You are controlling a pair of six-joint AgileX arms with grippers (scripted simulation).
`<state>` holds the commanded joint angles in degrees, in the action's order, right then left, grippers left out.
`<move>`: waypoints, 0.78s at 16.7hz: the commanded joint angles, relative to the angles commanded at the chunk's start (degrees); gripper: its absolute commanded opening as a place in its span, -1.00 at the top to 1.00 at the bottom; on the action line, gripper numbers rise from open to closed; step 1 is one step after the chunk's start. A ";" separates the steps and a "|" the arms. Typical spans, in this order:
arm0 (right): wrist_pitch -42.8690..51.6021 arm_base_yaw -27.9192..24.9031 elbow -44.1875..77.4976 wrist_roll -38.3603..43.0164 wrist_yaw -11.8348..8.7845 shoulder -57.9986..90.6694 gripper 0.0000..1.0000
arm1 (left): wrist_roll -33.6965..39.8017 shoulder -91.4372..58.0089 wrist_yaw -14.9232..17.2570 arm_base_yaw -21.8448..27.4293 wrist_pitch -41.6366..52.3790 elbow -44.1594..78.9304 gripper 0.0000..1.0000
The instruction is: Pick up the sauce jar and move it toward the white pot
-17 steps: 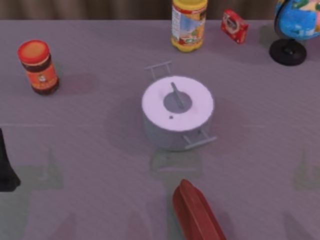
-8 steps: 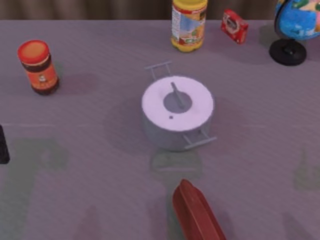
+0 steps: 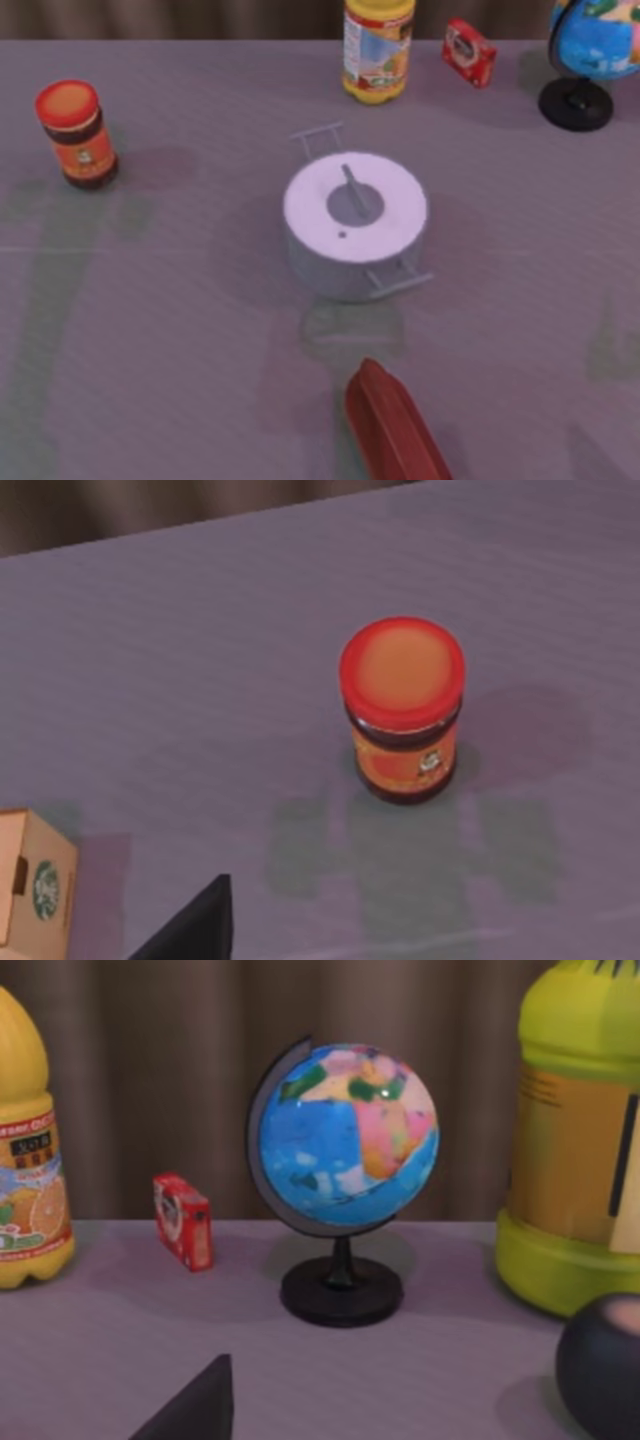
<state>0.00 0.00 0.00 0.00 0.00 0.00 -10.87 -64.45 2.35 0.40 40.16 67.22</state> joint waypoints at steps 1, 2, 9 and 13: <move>0.00 0.00 0.00 0.00 0.00 0.00 -1.00 | -0.93 -5.52 0.16 0.04 3.43 6.12 -1.00; 0.00 0.00 0.00 0.00 0.00 0.00 -1.00 | -1.85 -11.10 0.30 0.07 6.89 12.28 -1.00; 0.00 0.00 0.00 0.00 0.00 0.00 -1.00 | -7.94 -49.17 0.90 0.15 30.12 53.62 -1.00; 0.00 0.00 0.00 0.00 0.00 0.00 -1.00 | -10.78 -67.91 0.98 0.12 41.14 73.62 -1.00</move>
<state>0.00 0.00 0.00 0.00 0.00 0.00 -21.65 -132.36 3.33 0.52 81.30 140.84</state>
